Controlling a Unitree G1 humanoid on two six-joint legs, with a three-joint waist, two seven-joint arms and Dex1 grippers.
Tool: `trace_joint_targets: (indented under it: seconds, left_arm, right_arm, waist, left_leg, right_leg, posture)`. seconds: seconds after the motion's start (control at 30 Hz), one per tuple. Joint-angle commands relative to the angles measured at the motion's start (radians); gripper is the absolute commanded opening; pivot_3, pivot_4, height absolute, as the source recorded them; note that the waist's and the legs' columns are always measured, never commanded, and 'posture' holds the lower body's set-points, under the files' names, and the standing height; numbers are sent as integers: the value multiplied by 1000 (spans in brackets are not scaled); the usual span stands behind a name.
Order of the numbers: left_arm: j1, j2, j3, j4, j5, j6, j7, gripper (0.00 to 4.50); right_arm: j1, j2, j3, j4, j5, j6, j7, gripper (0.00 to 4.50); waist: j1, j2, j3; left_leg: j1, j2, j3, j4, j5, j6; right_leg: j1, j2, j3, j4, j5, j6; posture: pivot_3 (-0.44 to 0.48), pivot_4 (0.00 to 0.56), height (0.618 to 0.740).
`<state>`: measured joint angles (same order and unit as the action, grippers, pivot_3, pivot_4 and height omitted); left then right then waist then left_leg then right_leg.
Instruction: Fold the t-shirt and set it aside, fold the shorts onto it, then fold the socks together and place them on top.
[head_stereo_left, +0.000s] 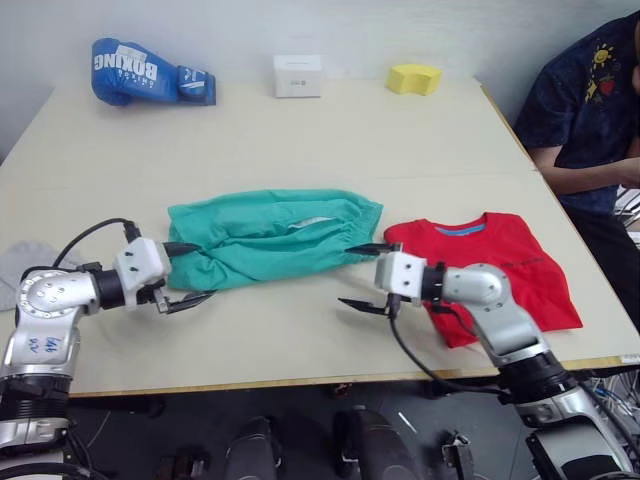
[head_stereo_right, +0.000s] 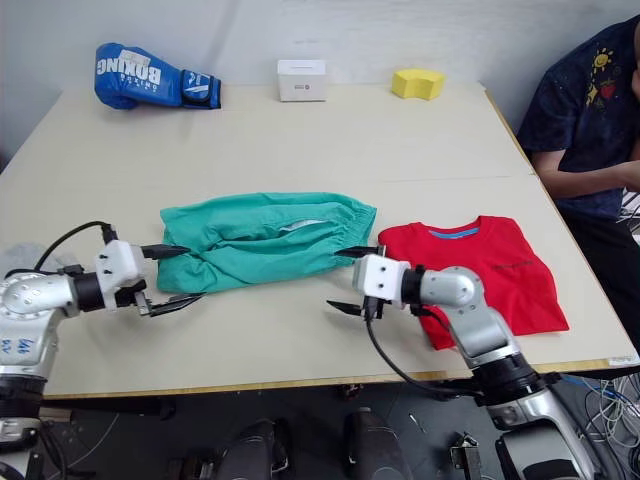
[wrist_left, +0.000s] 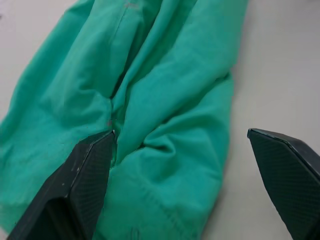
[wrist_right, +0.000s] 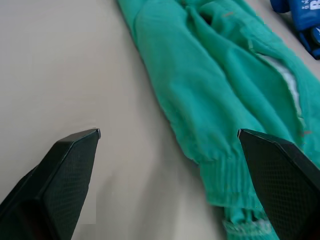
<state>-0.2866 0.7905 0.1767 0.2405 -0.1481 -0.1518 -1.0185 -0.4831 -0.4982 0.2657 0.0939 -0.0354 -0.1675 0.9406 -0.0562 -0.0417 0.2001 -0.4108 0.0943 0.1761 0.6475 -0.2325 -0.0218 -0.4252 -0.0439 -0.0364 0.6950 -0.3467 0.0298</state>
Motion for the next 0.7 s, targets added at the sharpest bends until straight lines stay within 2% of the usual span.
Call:
trace_joint_targets:
  seconds: [0.03,0.17,0.27,0.3,0.5,0.67,0.7]
  left_arm:
    - [-12,-20,-33,1,92,-61,116,4446]
    - [-22,-6,-65,54,146,-70,156,4500]
    - [-50,-2,-66,111,175,-82,215,3949]
    - [-59,2,-75,130,183,-85,217,3577]
    - [-73,8,-110,194,181,-119,195,1718]
    - [-30,38,-97,211,173,-203,189,125]
    - [-19,47,-88,214,169,-235,192,24]
  right_arm:
    - [-64,10,22,111,-126,-124,-116,4500]
    - [-132,1,47,257,-265,-169,-258,3590]
    - [-156,3,48,316,-289,-211,-301,2560]
    - [-160,6,49,328,-291,-227,-309,2105]
    - [-165,24,50,355,-281,-302,-329,30]
    - [-152,7,23,350,-245,-339,-316,0]
    - [-145,-3,12,344,-228,-350,-309,0]
  waist:
    - [0,0,0]
    - [-2,0,0]
    - [-3,0,-1]
    - [-3,0,-1]
    - [-5,0,-1]
    - [-8,0,-1]
    - [-9,0,-1]
  left_leg:
    - [0,0,0,0,0,0]
    - [0,0,1,0,0,0]
    - [3,0,2,-1,0,-1]
    - [3,0,2,-1,0,-1]
    - [4,1,3,-2,0,-1]
    - [4,1,4,-2,0,-1]
    - [4,2,4,-2,0,-2]
  right_leg:
    - [0,0,0,0,0,0]
    - [0,0,0,0,0,0]
    - [1,0,1,0,-1,-1]
    - [1,0,1,0,-1,-1]
    - [2,0,1,0,-1,-1]
    - [2,0,1,1,-1,-1]
    - [2,0,1,1,-1,-1]
  posture:
    - [0,150,740]
    - [0,150,740]
    - [0,150,740]
    - [0,150,740]
    - [0,150,740]
    - [0,150,740]
    - [0,150,740]
